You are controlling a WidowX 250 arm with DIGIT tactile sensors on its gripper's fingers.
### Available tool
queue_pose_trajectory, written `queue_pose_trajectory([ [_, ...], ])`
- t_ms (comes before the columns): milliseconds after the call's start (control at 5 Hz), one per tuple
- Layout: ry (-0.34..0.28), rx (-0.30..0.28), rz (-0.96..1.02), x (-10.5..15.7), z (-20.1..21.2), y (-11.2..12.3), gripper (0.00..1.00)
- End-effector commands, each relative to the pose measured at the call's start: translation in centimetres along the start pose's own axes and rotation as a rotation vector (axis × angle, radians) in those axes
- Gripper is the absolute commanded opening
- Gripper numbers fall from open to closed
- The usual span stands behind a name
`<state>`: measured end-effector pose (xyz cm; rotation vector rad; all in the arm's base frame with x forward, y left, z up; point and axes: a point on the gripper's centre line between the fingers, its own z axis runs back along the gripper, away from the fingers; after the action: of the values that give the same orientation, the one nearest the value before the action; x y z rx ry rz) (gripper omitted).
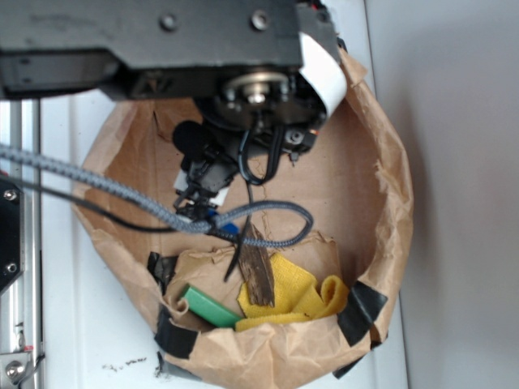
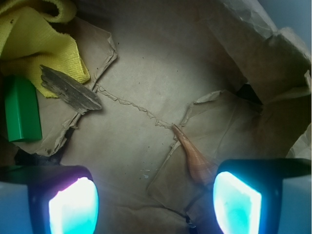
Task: Grab the shell.
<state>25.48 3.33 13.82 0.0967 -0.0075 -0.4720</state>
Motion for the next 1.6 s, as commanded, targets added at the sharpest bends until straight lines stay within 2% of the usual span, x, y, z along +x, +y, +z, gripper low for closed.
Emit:
queue_pose_trajectory([
  [0, -0.028, 0.020, 0.008, 0.2, 0.8, 0.2, 1.00],
  [200, -0.033, -0.028, -0.055, -0.1, -0.9, -0.1, 1.00],
  [400, -0.032, -0.062, -0.077, -0.9, -2.5, 0.8, 1.00],
  [600, -0.022, -0.029, -0.059, -1.2, -4.3, 1.1, 1.00],
  [800, -0.001, -0.021, -0.058, -1.1, -5.8, 1.7, 1.00],
  [1400, -0.005, 0.010, -0.024, 0.5, -8.5, 4.1, 1.00],
])
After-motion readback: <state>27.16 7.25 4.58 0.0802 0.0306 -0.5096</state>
